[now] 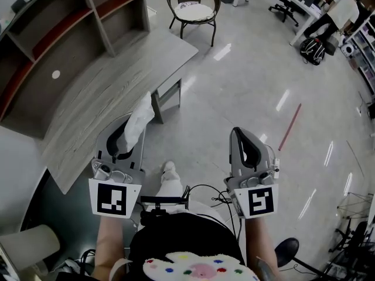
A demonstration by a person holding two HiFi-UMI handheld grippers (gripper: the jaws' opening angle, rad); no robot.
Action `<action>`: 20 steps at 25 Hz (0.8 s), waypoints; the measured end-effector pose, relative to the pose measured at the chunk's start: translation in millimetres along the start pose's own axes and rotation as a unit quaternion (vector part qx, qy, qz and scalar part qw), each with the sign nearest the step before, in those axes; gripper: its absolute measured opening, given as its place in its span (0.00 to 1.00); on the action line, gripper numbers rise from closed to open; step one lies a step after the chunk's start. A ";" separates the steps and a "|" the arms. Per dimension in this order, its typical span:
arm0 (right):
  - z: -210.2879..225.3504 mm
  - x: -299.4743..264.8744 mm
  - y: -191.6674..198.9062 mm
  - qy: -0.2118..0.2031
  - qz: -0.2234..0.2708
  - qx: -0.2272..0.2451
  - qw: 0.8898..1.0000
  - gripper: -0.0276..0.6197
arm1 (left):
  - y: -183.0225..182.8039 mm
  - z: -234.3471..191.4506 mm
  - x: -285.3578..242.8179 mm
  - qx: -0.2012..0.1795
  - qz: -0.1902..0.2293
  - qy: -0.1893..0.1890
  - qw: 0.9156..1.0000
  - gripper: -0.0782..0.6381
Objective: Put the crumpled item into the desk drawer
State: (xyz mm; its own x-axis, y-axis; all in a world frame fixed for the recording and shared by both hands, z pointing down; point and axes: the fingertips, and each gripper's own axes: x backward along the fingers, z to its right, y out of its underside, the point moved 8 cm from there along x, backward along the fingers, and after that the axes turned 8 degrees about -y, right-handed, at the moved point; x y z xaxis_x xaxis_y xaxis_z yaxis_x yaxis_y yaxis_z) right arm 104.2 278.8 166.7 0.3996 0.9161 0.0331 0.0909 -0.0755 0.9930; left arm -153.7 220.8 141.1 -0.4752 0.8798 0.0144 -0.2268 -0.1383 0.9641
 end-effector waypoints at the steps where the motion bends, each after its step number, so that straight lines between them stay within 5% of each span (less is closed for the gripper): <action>1: 2.1 -8.0 0.4 -0.002 -0.001 0.002 1.000 0.06 | 1.0 -4.7 -7.4 0.001 -0.001 0.002 1.000 0.19; 20: 27.6 -135.7 -9.4 0.006 -0.009 0.005 1.000 0.06 | 14.7 -89.2 -115.1 0.008 0.009 0.021 1.000 0.19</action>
State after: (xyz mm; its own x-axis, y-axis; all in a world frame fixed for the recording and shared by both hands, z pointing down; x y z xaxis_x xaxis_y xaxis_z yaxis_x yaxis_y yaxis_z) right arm 74.3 144.3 149.7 0.3859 0.9224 0.0161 0.1075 -0.0622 0.9923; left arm -178.2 77.0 129.9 -0.5140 0.8576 0.0209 -0.2052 -0.1466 0.9677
